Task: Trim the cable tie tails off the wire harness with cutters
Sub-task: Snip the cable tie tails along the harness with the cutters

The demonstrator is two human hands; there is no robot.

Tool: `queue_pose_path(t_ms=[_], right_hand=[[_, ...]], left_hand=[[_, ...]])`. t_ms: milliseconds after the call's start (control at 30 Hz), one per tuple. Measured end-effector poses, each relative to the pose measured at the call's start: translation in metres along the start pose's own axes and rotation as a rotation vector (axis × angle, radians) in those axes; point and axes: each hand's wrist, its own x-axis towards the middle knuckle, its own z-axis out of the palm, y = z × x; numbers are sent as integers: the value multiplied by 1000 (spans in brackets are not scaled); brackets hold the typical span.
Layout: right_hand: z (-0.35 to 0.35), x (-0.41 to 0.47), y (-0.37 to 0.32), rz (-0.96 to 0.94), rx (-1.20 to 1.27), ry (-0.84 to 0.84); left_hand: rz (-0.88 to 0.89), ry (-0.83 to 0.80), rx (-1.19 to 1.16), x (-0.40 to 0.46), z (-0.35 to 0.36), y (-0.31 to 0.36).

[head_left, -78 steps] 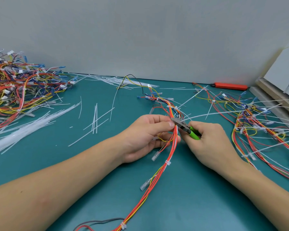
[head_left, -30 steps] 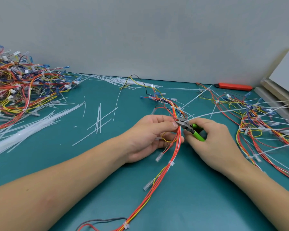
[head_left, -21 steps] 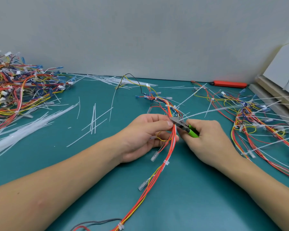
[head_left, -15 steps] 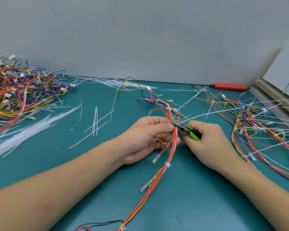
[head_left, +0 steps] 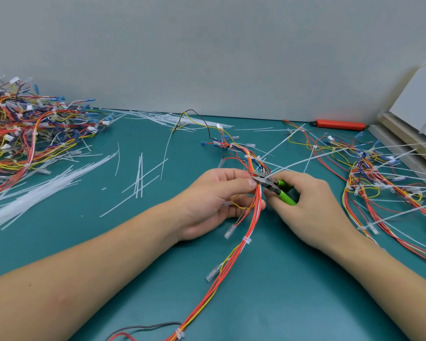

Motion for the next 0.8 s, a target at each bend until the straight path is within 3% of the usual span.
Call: queue_pose_path(t_ms=[167,800], right_hand=[[2,0,1,62,-11,-34],[2,-1,2,-5,-21,37]], left_hand=[[-1,-10,9,0,0,0],[-9,-11,12,-1,1,2]])
